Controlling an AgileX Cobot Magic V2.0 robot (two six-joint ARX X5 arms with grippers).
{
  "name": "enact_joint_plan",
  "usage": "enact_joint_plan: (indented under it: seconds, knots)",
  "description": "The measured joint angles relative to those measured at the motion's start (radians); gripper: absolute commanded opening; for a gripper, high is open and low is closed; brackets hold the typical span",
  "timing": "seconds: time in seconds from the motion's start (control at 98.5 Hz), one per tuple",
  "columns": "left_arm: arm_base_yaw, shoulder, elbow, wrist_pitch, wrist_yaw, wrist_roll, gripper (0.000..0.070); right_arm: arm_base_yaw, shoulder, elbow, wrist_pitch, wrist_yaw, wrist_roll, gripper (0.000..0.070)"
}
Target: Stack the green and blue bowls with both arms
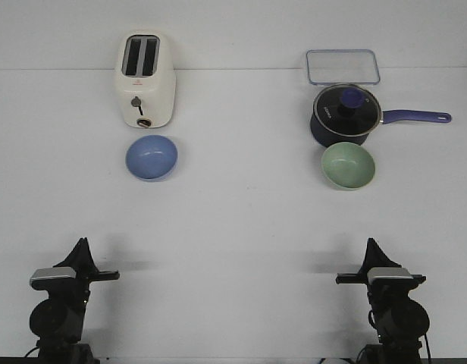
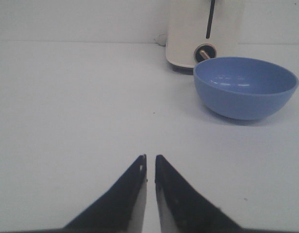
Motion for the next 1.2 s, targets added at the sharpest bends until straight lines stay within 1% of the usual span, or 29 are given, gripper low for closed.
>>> enact_joint_plan:
  seconds: [0.102, 0.173, 0.254, 0.315, 0.396, 0.467, 0.498, 0.528, 0.609, 0.63, 0.66, 0.823, 0.934, 1.107, 1.199]
  knots:
    - [0.000, 0.000, 0.000, 0.000, 0.000, 0.000, 0.0015, 0.000, 0.000, 0.000, 0.000, -0.014, 0.058, 0.0012]
    - [0.000, 0.000, 0.000, 0.000, 0.000, 0.000, 0.0015, 0.000, 0.000, 0.000, 0.007, -0.039, 0.140, 0.0008]
    - [0.000, 0.000, 0.000, 0.000, 0.000, 0.000, 0.0015, 0.000, 0.000, 0.002, 0.045, -0.061, 0.225, 0.0001]
    - [0.000, 0.000, 0.000, 0.000, 0.000, 0.000, 0.0015, 0.000, 0.000, 0.026, 0.018, -0.056, 0.269, 0.0000]
    - [0.000, 0.000, 0.000, 0.000, 0.000, 0.000, 0.0015, 0.000, 0.038, 0.116, -0.053, -0.001, 0.306, 0.0001]
    - [0.000, 0.000, 0.000, 0.000, 0.000, 0.000, 0.0015, 0.000, 0.119, 0.234, -0.082, 0.045, 0.308, 0.0013]
    - [0.000, 0.000, 0.000, 0.000, 0.000, 0.000, 0.0015, 0.000, 0.162, 0.288, -0.086, 0.057, 0.306, 0.0044]
    - [0.000, 0.000, 0.000, 0.000, 0.000, 0.000, 0.0015, 0.000, 0.210, 0.343, -0.090, 0.066, 0.300, 0.0110]
    - [0.000, 0.000, 0.000, 0.000, 0.000, 0.000, 0.0015, 0.000, 0.367, 0.485, -0.105, 0.068, 0.278, 0.0341]
    - [0.000, 0.000, 0.000, 0.000, 0.000, 0.000, 0.0015, 0.000, 0.412, 0.517, -0.111, 0.068, 0.275, 0.0382]
    - [0.000, 0.000, 0.000, 0.000, 0.000, 0.000, 0.0015, 0.000, 0.480, 0.566, -0.124, 0.068, 0.270, 0.0413]
    - [0.000, 0.000, 0.000, 0.000, 0.000, 0.000, 0.0015, -0.007, 0.862, 0.800, -0.187, 0.068, 0.243, 0.0413]
    - [0.000, 0.000, 0.000, 0.000, 0.000, 0.000, 0.0015, -0.033, 1.116, 0.924, -0.220, 0.066, 0.211, 0.0411]
    - [0.000, 0.000, 0.000, 0.000, 0.000, 0.000, 0.0015, -0.079, 1.421, 1.045, -0.240, 0.065, 0.194, 0.0410]
    - [0.000, 0.000, 0.000, 0.000, 0.000, 0.000, 0.0015, -0.093, 1.541, 1.078, -0.237, 0.032, 0.186, 0.0409]
